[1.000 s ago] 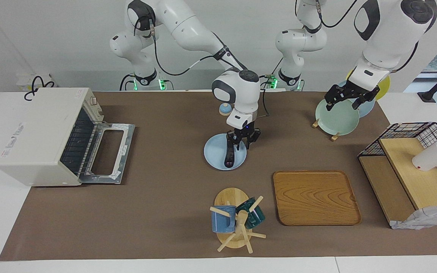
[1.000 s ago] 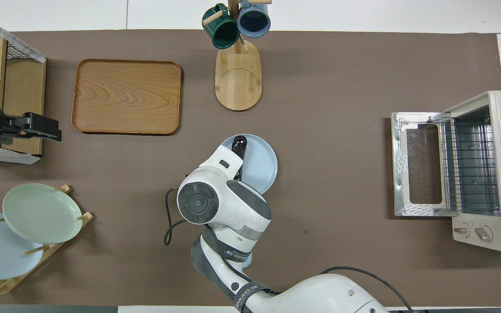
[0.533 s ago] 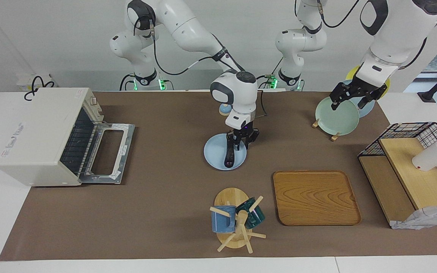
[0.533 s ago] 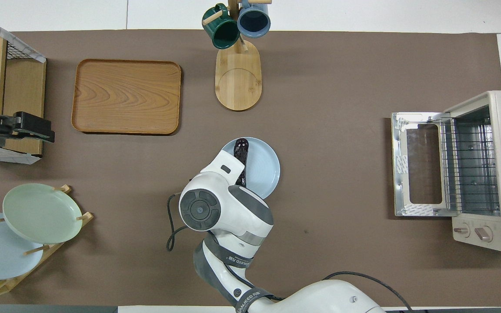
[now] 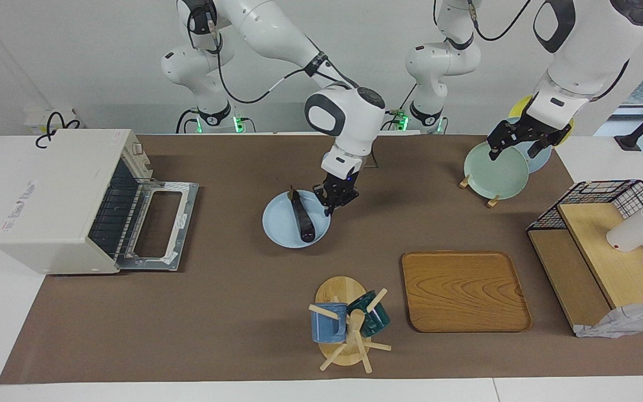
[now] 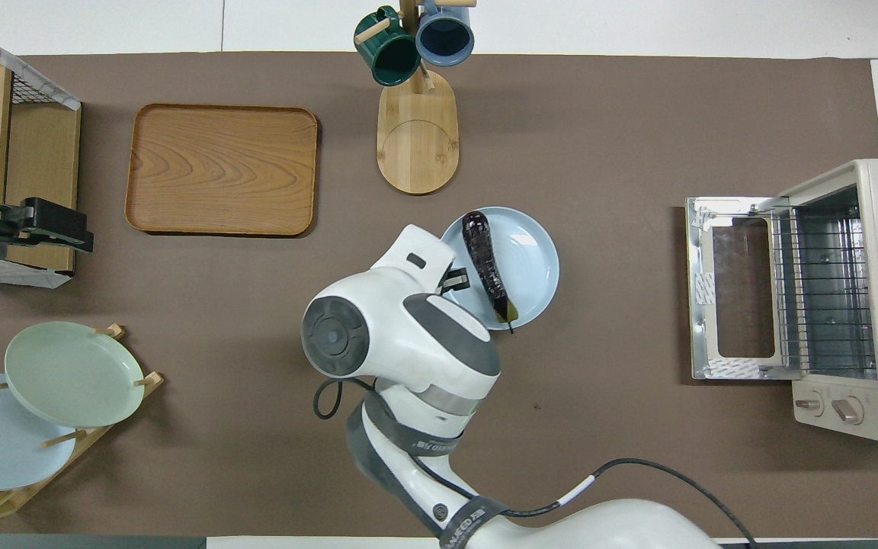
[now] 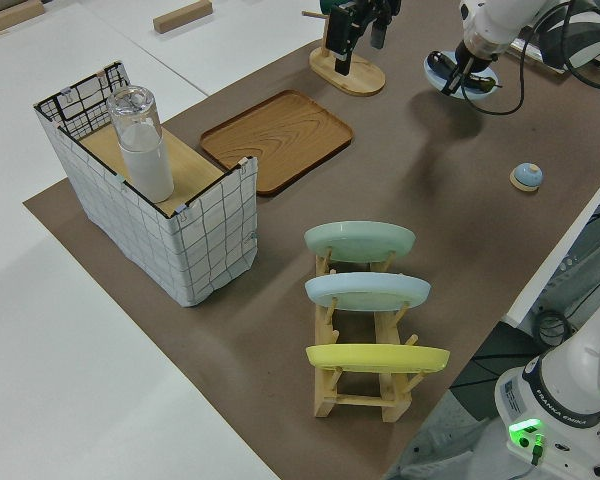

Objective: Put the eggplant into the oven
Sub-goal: 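Carry the eggplant with the right gripper into the open oven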

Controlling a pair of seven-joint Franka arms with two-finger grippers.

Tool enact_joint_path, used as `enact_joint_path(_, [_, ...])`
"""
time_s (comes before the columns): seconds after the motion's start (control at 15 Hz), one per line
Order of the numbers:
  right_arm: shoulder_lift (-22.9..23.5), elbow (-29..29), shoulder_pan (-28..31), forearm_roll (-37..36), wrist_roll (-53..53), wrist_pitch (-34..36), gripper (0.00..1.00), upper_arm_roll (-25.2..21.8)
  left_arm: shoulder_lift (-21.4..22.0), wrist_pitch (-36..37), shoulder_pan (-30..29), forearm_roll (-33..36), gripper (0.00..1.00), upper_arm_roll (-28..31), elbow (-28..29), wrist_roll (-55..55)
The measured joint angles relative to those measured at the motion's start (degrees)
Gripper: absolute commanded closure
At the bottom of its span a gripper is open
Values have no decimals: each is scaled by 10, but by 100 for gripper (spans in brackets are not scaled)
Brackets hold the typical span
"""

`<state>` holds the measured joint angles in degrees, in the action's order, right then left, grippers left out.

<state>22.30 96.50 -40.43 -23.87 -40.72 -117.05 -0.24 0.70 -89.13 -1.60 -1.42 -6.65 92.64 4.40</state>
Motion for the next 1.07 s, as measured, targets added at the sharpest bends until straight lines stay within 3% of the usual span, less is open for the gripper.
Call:
enact_joint_path(0.6, [-218,238,206,0,186,-3,100,-2,0,0,-2,0,0,0,0,0])
enact_joint_path(0.87, [-268,288,287,10,286,-21,100,-2,0,0,-2,0,0,-1,0,0])
enact_joint_path(1.07, [-280,328,356,45,383,-82,100,-2,0,0,-2,0,0,-1,0,0])
